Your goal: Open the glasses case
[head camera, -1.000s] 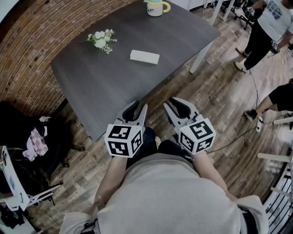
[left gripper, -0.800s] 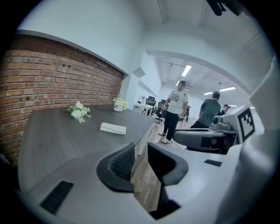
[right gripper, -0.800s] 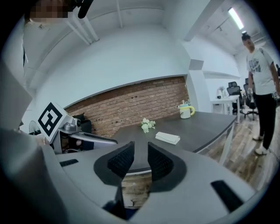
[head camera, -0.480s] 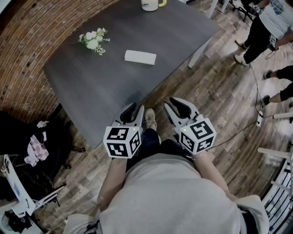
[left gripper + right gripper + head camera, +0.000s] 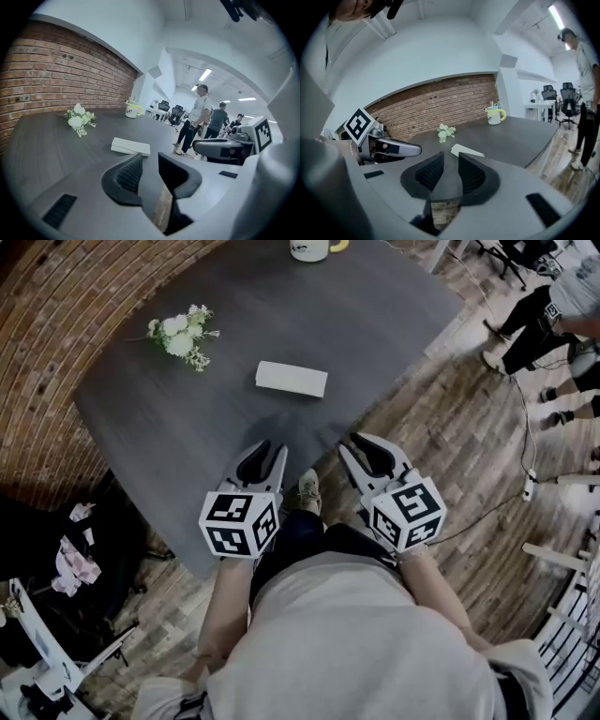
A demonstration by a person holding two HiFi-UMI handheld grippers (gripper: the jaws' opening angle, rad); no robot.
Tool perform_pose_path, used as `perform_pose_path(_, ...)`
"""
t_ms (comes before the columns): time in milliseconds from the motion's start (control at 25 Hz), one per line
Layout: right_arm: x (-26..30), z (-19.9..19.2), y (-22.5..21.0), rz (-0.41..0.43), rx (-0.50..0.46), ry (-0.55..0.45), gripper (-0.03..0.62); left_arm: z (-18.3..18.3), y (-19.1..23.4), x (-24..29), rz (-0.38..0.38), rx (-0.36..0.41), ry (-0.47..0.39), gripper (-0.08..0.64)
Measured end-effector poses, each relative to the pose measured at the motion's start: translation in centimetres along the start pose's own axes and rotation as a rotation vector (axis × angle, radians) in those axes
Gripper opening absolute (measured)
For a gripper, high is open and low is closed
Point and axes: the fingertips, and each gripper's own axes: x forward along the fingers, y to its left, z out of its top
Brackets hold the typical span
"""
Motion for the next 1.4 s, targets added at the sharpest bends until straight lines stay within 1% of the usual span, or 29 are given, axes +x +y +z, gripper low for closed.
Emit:
perform_pose_path(80, 1.4, 0.6, -0.6, -0.002, -0.007, 0.011, 0.104, 1.3, 1.3, 1.2, 0.004, 0.01, -0.009, 0.098)
perform_pose_path(200, 3.3, 1.4, -1.9, -0.016, -0.034, 0.03, 0.104, 2.8, 3.5, 2.6, 0.041, 0.041, -0.021, 0.098)
perform_pose_path(320, 4.9, 1.4, -3.0, -0.041, -0.084, 0.063, 0.104, 3.4, 5.6, 3.9, 0.061, 0.05, 0.0, 0.1)
perform_pose_path(520, 7.5, 0.4, -5.0, -0.064, -0.126, 0.15, 0.112, 3.9, 8.5, 5.9, 0.076, 0.078, 0.022, 0.104)
perform_pose_path(640, 9.1, -0.3, -5.9, -0.066, -0.128, 0.205, 0.13, 3.6, 9.7, 7.2, 0.063, 0.096, 0.051, 0.115)
perform_pose_path(800, 11.1, -1.1, -6.6, -0.063, -0.131, 0.252, 0.162, 3.1, 11.2, 8.9, 0.079, 0.133, 0.084, 0.132)
perform_pose_path(1040, 12.6, -3.3, -7.1, -0.074, -0.125, 0.333, 0.193, 1.7, 11.9, 11.2, 0.066, 0.118, 0.129, 0.132)
perform_pose_path(1160, 13.5, -4.1, -7.2, -0.063, -0.129, 0.355, 0.196, 1.4, 12.3, 12.4, 0.076, 0.113, 0.143, 0.132)
perform_pose_path(1280, 14.4, -4.6, -7.3, -0.051, -0.159, 0.372, 0.198, 0.7, 12.8, 13.4, 0.074, 0.104, 0.161, 0.132)
perform_pose_path(1400, 15.2, -4.9, -7.6, -0.05, -0.165, 0.378, 0.204, 0.3, 13.3, 14.1, 0.067, 0.113, 0.169, 0.132)
